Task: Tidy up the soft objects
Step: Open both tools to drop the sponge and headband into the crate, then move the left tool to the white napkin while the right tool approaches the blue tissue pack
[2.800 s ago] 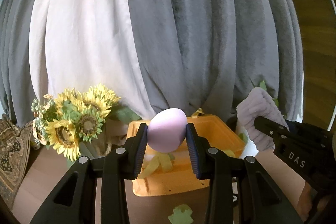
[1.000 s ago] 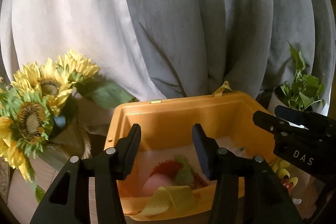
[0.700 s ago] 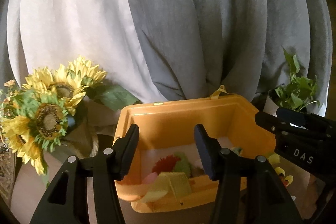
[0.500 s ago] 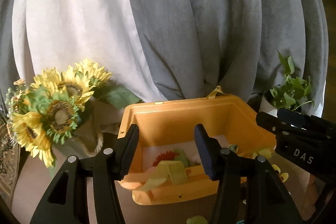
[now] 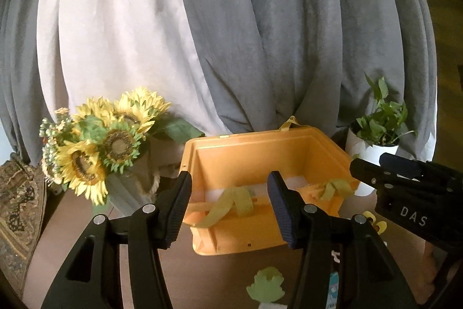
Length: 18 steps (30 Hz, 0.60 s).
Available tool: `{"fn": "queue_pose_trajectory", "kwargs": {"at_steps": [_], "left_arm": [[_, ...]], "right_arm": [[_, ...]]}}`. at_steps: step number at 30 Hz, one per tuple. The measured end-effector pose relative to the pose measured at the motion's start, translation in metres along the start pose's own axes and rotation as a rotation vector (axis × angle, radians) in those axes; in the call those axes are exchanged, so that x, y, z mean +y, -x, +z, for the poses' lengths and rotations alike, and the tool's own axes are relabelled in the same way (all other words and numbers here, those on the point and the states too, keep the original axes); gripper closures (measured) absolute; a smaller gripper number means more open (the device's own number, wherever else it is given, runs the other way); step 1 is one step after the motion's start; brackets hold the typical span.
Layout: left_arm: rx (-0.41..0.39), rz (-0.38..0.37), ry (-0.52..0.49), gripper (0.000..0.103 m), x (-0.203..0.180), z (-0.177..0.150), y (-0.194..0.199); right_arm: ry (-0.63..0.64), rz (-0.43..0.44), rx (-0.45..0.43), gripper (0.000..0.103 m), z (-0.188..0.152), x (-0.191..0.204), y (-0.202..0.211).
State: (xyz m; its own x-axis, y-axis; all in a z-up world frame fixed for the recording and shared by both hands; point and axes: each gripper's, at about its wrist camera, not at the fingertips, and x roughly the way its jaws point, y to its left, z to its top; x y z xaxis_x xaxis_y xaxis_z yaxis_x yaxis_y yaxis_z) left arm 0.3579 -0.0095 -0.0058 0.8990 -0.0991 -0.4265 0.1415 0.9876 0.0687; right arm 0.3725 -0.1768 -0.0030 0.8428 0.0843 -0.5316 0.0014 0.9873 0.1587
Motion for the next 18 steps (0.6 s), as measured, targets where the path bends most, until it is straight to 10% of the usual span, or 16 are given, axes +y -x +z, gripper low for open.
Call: {"fn": "queue_pose_trajectory", "kwargs": {"at_steps": [18], "left_arm": [[0.070, -0.017, -0.031, 0.050, -0.003, -0.042, 0.047]], "right_arm": [[-0.001, 0.006, 0.071, 0.048, -0.043, 0.012, 0.039]]}}
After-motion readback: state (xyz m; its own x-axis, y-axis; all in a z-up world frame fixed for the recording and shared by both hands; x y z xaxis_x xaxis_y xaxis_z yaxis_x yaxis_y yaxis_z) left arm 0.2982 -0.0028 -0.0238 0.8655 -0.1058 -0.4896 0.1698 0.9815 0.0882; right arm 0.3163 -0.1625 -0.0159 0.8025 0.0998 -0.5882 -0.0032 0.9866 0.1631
